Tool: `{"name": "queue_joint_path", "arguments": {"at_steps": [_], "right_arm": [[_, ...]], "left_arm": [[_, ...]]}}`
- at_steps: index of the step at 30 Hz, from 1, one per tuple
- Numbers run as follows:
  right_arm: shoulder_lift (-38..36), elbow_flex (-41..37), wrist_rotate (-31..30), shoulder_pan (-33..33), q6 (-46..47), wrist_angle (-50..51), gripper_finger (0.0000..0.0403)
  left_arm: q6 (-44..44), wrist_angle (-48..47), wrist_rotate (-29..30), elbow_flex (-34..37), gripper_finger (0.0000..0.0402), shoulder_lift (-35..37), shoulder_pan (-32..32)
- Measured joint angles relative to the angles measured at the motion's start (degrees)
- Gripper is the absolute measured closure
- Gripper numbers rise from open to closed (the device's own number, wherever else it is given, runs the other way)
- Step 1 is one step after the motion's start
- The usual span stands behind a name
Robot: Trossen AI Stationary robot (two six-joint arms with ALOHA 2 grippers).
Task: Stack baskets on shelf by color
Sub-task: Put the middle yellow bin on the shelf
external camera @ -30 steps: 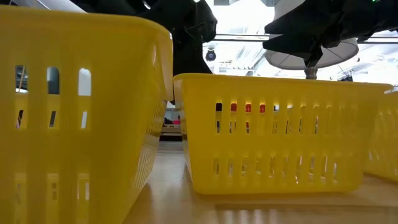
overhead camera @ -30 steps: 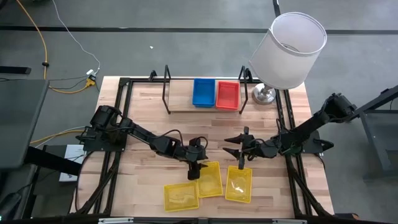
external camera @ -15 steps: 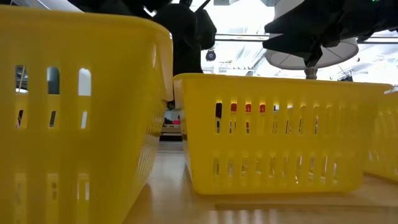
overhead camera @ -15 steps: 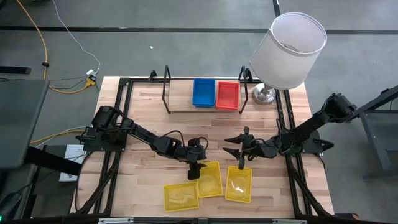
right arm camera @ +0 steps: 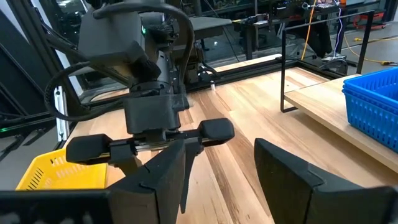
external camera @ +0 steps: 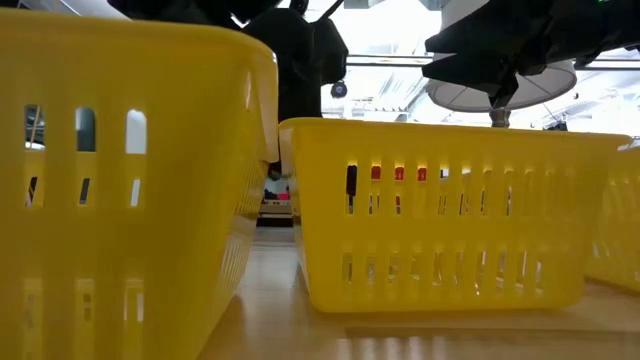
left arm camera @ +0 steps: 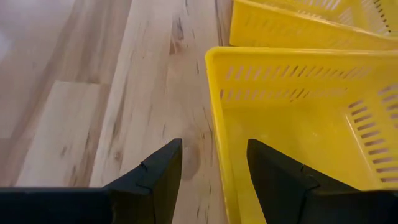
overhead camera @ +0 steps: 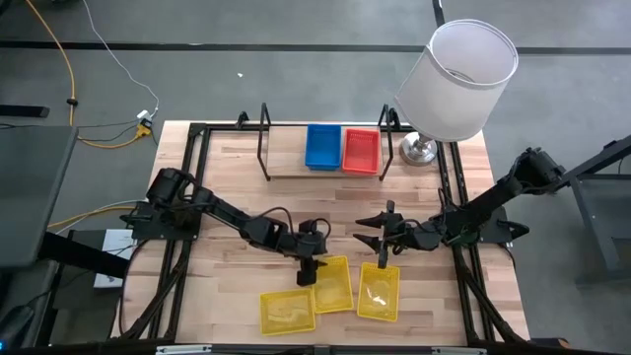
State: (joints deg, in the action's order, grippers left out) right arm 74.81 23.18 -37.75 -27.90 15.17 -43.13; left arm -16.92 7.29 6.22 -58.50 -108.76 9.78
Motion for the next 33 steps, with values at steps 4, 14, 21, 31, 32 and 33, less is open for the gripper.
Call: {"name": "queue_joint_path", "arguments": {"at_steps": [4,14,21,31,32,33], "right_arm": [[0.0,0.0,0.0,0.0,0.0,-0.1,0.0222],[0.0,0.0,0.3,0.0,0.0,-0.8,0.0222],[0.0,0.0,0.4,0.0,0.1,-0.9,0.0222],[0.0,0.0,0.9,0.0,1.5,-0.8,0.0222],[0.0,0.0,1.0,0.0,1.5,-1.1,0.0222],[0.0,0.0,1.1,0.0,1.5,-1.0,0.0222]], "left_arm": [[1.0,0.0,-0.2,0.0,0.0229,-0.4,0.0],[3.6,0.4,-0.4,0.0,0.0231,-1.4,-0.9],[5.2,1.0,1.9,0.0,0.0306,-1.1,-1.7],[12.0,-11.0,12.6,-1.6,0.0394,7.7,-3.0],[13.1,-14.1,14.4,-1.6,0.0396,10.2,-3.0],[14.6,-16.7,16.4,-2.0,0.0397,12.6,-3.0]]}}
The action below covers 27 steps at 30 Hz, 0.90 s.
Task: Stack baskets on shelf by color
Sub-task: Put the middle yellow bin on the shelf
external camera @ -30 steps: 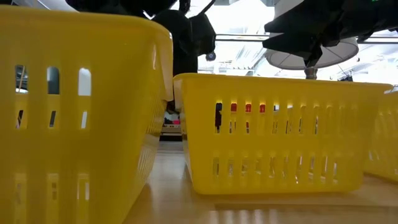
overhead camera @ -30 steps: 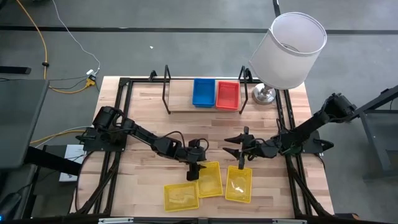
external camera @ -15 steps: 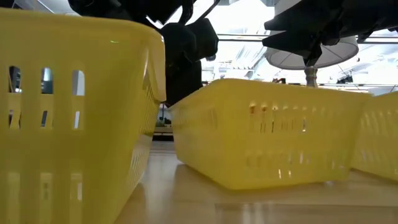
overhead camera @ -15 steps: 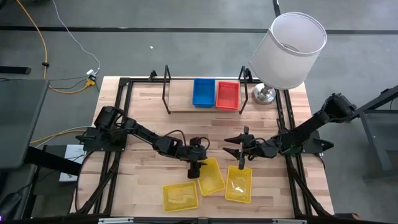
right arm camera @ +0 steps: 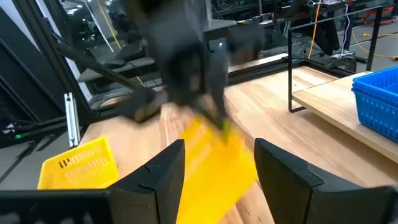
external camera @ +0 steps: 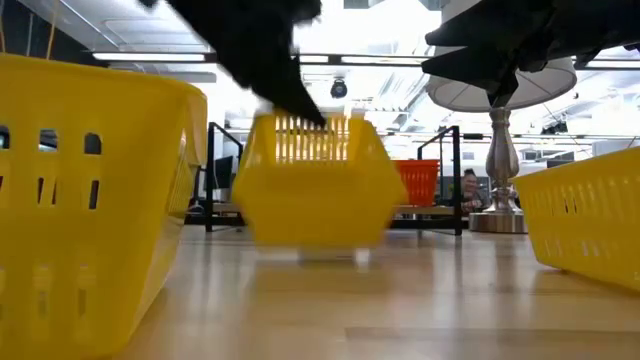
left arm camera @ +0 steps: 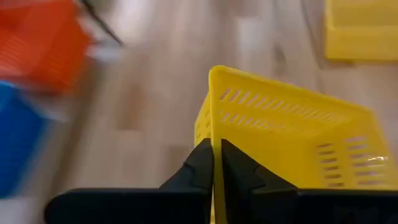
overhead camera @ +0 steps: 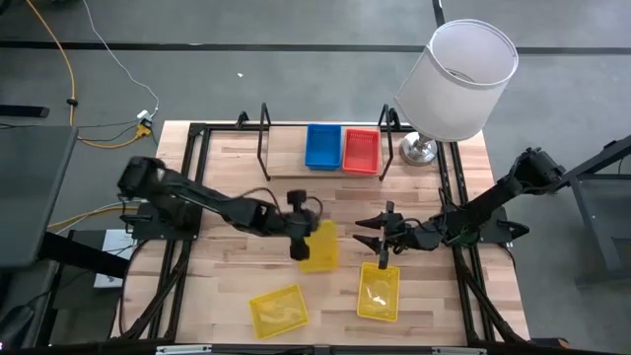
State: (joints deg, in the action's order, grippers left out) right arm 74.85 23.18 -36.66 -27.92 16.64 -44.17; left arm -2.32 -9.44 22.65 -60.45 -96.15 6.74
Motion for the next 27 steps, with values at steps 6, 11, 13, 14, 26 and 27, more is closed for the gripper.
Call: {"name": "queue_joint_path", "arguments": {"at_steps": [6,11,13,14,26,27], "right_arm": [[0.1,0.0,-0.4,0.0,-0.6,-0.5,0.0222],[0.3,0.0,-0.6,0.2,-1.7,-1.8,0.0222],[0.4,0.0,-0.7,0.2,-2.1,-2.0,0.0222],[0.4,0.0,-0.6,0.2,-2.1,-2.3,0.0222],[0.5,0.0,-0.7,0.2,-2.8,-1.8,0.0222],[0.5,0.0,-0.7,0.2,-2.8,-1.8,0.0222]], "left_arm": [[13.9,-17.1,12.5,-3.9,0.0398,14.5,-1.6],[26.3,-26.4,15.2,-9.4,0.0400,20.6,-12.1],[28.4,-29.8,10.4,-12.3,0.0400,20.4,-18.4],[29.5,-31.8,7.8,-13.1,0.0400,20.1,-21.6],[41.0,-32.3,-13.3,-16.8,0.0401,7.2,-40.7],[41.3,-31.6,-13.3,-16.8,0.0401,6.1,-41.0]]}}
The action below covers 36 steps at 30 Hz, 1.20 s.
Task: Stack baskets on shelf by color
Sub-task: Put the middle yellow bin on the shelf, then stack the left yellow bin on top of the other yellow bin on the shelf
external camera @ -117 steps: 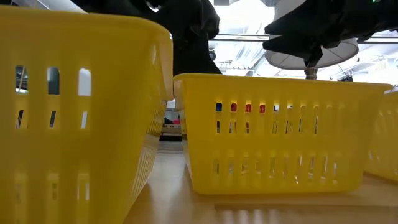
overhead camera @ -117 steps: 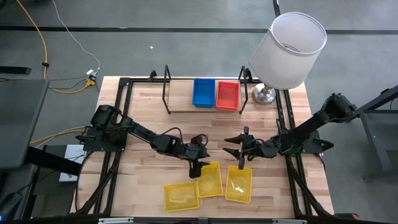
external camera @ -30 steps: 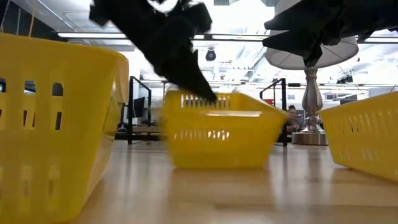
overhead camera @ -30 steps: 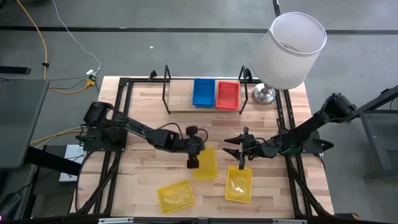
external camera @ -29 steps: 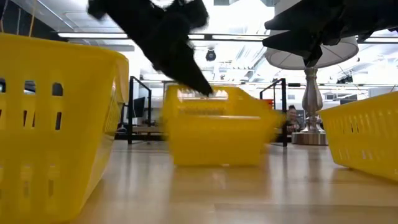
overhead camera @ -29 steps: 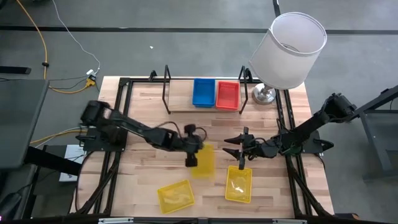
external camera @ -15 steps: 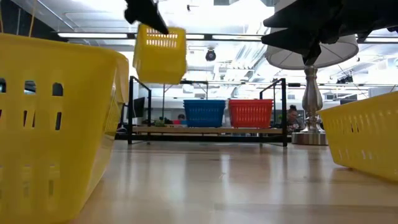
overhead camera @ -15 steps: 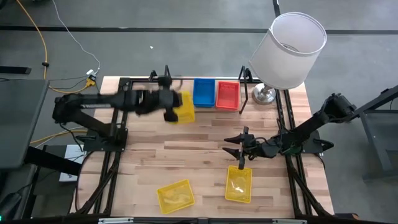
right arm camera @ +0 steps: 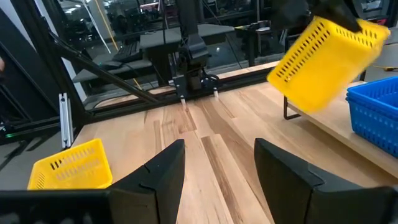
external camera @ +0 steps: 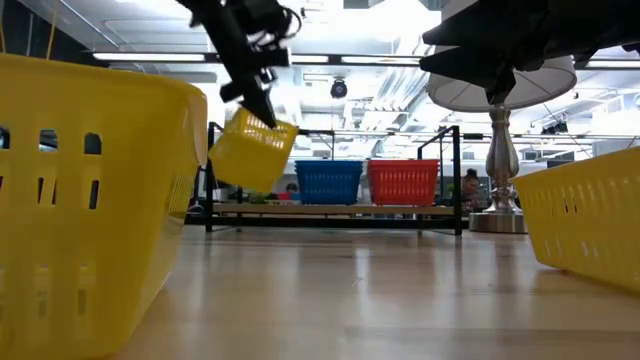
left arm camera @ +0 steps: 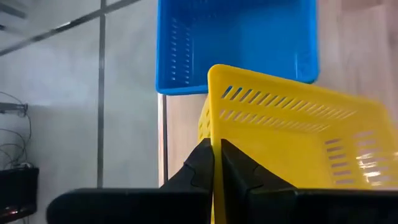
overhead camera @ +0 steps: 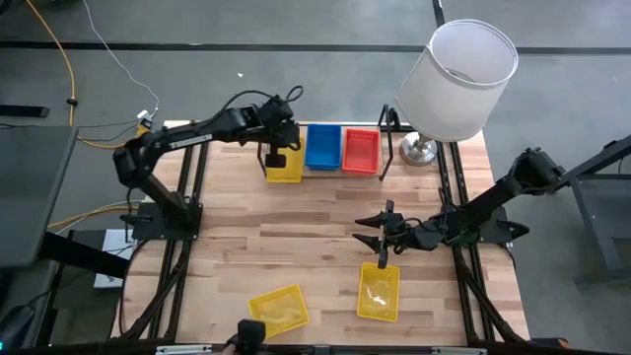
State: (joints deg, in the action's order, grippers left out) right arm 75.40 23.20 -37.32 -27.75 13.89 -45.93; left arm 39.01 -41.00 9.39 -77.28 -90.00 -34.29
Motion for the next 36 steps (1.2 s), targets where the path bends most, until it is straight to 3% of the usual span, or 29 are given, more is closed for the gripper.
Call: {"name": "queue_joint_path", "arguments": {"at_steps": [12,15,20,27,32,36], "right_arm": [[0.0,0.0,0.0,0.0,0.0,0.1,0.0222],[0.0,0.0,0.0,0.0,0.0,0.2,0.0222],[0.0,0.0,0.0,0.0,0.2,0.2,0.0222],[0.0,0.0,0.0,0.0,0.2,0.2,0.0222],[0.0,0.0,0.0,0.0,0.2,0.2,0.0222],[0.0,0.0,0.0,0.0,0.2,0.2,0.0222]], "left_arm": [[1.7,8.1,0.7,0.0,0.0400,-7.1,-1.0],[1.6,8.9,3.3,0.0,0.0392,-7.5,-0.9],[0.3,9.1,8.5,0.0,0.0369,-7.6,-1.0],[-0.2,9.3,9.6,0.0,0.0327,-7.6,-1.0],[-0.7,10.7,15.1,0.0,0.0285,-7.4,-0.8],[-1.3,10.9,15.6,0.0,0.0261,-5.6,0.2]]}}
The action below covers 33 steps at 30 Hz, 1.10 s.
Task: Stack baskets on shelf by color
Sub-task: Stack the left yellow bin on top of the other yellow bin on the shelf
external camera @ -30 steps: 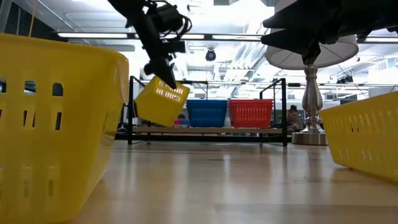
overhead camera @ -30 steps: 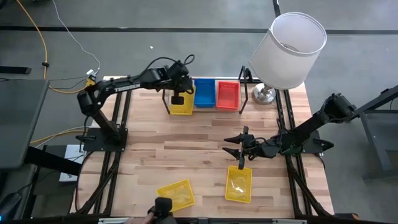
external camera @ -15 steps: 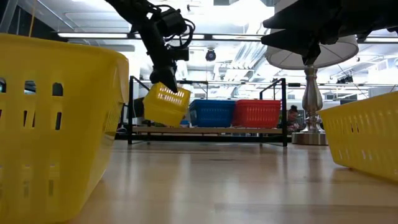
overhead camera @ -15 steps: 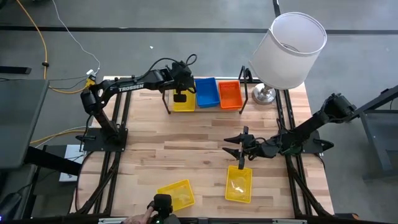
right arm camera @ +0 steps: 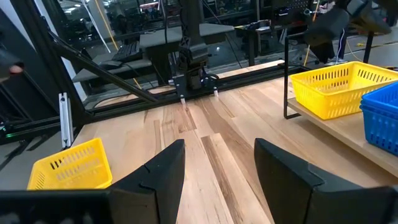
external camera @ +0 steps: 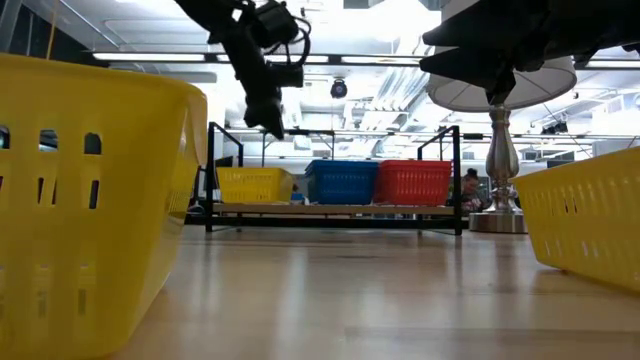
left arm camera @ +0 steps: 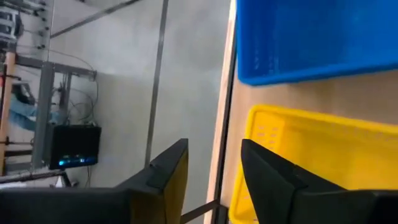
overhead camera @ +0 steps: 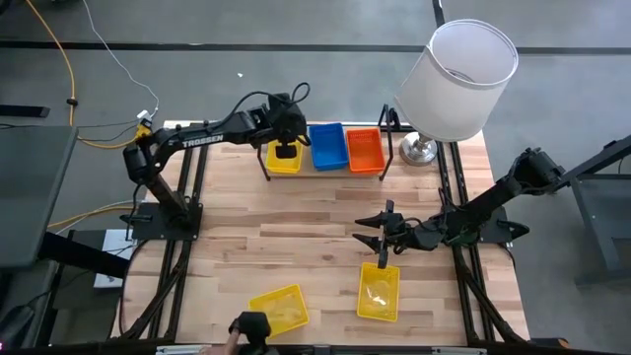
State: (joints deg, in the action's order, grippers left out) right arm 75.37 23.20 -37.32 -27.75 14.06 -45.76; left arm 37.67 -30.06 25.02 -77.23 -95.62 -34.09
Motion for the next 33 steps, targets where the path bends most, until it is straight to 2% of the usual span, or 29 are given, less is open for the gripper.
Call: {"name": "queue_joint_path", "arguments": {"at_steps": [5,11,13,15,25,30,33], "right_arm": [[0.0,0.0,0.0,0.0,0.0,0.0,0.0222],[0.0,0.0,0.0,0.0,0.0,0.0,0.0222],[0.0,0.0,0.0,0.0,0.0,0.0,0.0222],[0.0,0.0,0.1,0.0,0.2,0.0,0.0222],[0.0,0.0,0.9,0.0,0.5,0.0,0.0222],[0.0,0.0,0.9,0.0,0.5,-0.4,0.0222],[0.0,0.1,0.9,0.0,0.5,-0.8,0.0222]], "left_arm": [[-5.3,-1.9,-2.3,0.0,0.0261,2.8,2.8],[-19.0,-10.0,-17.8,0.0,0.0273,6.9,8.2],[-23.0,-11.4,-23.2,0.3,0.0277,7.9,11.3],[-25.0,-10.8,-26.3,2.4,0.0281,9.1,15.3],[-26.6,3.9,-25.4,15.6,0.0291,8.0,43.5],[-26.6,11.1,-18.9,16.1,0.0291,5.9,55.1],[-26.1,14.3,-15.8,16.1,0.0291,3.9,59.7]]}}
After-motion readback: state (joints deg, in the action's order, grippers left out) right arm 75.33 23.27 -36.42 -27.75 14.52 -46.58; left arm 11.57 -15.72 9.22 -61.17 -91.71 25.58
